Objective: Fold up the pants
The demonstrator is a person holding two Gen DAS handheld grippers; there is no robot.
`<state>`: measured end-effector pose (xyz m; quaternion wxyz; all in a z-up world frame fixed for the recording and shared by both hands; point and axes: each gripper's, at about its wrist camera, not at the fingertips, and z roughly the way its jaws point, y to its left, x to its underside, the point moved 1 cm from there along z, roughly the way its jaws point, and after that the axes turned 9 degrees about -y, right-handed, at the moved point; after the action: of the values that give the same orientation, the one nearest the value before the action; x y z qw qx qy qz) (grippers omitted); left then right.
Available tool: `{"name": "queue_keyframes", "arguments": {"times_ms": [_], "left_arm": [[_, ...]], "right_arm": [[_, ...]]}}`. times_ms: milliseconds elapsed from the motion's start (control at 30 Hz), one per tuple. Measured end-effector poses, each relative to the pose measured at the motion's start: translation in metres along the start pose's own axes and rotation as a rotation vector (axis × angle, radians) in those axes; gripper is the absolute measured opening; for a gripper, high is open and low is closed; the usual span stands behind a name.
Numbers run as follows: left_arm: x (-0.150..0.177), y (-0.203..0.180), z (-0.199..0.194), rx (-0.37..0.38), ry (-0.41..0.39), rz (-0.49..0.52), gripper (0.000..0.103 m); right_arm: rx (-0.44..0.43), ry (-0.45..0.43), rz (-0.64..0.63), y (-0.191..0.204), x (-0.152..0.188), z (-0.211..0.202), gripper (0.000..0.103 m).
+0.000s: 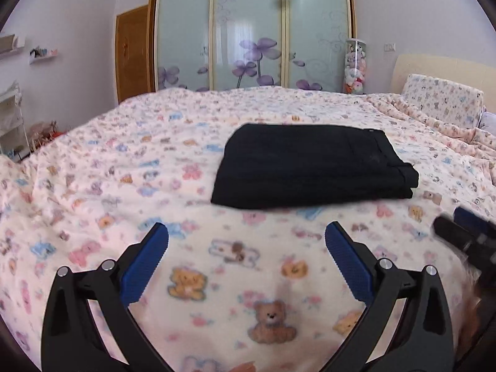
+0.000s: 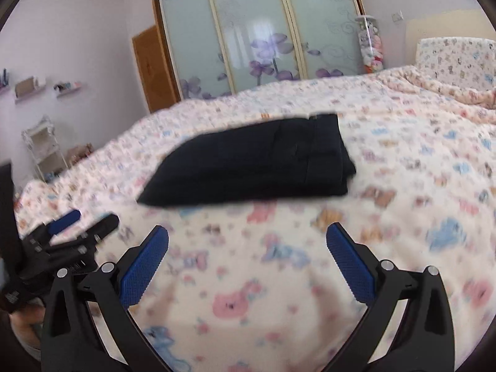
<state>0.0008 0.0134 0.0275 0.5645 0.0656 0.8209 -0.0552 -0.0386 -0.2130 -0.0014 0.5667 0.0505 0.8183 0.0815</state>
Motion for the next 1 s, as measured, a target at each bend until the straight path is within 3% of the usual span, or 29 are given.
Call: {"name": "queue_keyframes", "arguments": {"times_ms": [200, 367, 567, 767, 1000], "left_arm": [[0.012, 0.006, 0.010, -0.003, 0.062, -0.040, 0.101], [0.013, 0.008, 0.009, 0.004, 0.049, -0.047, 0.101], [0.014, 0.001, 0.005, -0.017, 0.030, -0.016, 0.101], [0.014, -0.008, 0.002, -0.075, 0.015, 0.046, 0.101], [0.014, -0.006, 0.003, -0.076, 0.022, 0.044, 0.101]], "right_arm": [[0.047, -0.011, -0.076, 0.010, 0.010, 0.002, 0.102], [0.088, -0.026, -0.112, 0.017, 0.012, -0.001, 0.102], [0.245, -0.053, -0.187, 0.032, 0.010, -0.003, 0.102], [0.235, -0.064, -0.174, 0.027, 0.014, -0.002, 0.102], [0.227, -0.075, -0.162, 0.025, 0.016, -0.004, 0.102]]}}
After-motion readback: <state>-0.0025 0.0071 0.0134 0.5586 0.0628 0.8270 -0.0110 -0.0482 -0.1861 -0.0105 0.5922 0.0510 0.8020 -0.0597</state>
